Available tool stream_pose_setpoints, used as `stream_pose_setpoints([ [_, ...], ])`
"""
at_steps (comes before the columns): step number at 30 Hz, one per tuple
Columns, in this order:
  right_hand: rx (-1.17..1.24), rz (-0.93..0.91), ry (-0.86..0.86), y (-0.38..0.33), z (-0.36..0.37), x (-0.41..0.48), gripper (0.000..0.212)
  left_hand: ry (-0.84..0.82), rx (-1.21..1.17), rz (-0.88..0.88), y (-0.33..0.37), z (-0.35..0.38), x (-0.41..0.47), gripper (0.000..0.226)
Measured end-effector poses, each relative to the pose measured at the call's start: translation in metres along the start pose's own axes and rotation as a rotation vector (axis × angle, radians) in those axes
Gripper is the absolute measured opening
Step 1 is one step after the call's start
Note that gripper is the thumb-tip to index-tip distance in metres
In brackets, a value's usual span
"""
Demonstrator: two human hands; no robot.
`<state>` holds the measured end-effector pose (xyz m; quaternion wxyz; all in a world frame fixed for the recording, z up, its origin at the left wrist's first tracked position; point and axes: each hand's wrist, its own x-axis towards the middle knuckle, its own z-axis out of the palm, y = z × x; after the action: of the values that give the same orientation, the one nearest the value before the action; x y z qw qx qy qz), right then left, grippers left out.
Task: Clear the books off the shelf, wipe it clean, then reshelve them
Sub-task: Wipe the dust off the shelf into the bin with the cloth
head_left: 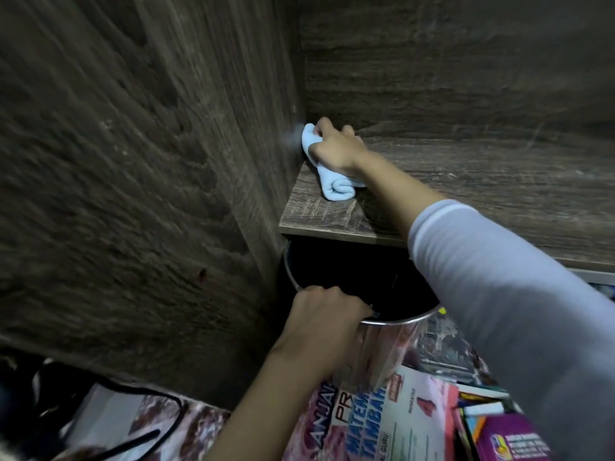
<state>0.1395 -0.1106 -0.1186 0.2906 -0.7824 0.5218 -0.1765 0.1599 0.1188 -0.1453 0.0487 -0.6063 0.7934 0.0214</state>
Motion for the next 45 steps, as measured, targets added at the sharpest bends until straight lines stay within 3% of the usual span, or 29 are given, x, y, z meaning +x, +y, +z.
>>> stream_pose_setpoints([
  [5, 0.033, -0.085, -0.058, 0.009, -0.001, -0.013, 0.031, -0.005, -0.009, -0.019, 0.000, 0.001, 0.001, 0.030],
  [10, 0.001, -0.222, -0.113, 0.017, -0.002, -0.041, 0.047, -0.026, -0.011, -0.045, 0.000, 0.002, 0.001, 0.030],
  [14, -0.006, -0.352, -0.194, 0.025, -0.006, -0.068, 0.045, -0.016, -0.014, -0.046, 0.000, 0.003, -0.001, 0.031],
  [17, 0.210, -0.324, -0.297, 0.029, -0.020, -0.080, 0.043, -0.018, -0.009, -0.053, 0.000, 0.004, 0.000, 0.028],
  [20, 0.380, -0.260, -0.175, 0.038, -0.042, -0.078, 0.043, -0.023, -0.010, -0.060, 0.001, 0.003, -0.001, 0.027],
  [22, 0.322, -0.268, -0.082, 0.048, -0.051, -0.069, 0.047, -0.025, -0.021, -0.060, 0.001, 0.003, -0.002, 0.026],
  [26, -0.262, -0.163, -0.043, 0.059, -0.041, -0.054, 0.052, -0.022, -0.028, -0.057, 0.000, 0.004, 0.000, 0.026],
  [28, -0.342, -0.170, -0.033, 0.052, -0.027, -0.053, 0.052, -0.019, -0.021, -0.054, -0.001, 0.005, 0.000, 0.026],
  [37, -0.230, -0.419, -0.266, 0.022, -0.012, -0.065, 0.056, -0.022, -0.032, -0.056, 0.000, 0.003, -0.003, 0.031],
  [45, 0.009, -0.398, -0.383, 0.024, -0.025, -0.096, 0.061, -0.018, -0.007, -0.053, 0.000, 0.004, -0.010, 0.032],
])
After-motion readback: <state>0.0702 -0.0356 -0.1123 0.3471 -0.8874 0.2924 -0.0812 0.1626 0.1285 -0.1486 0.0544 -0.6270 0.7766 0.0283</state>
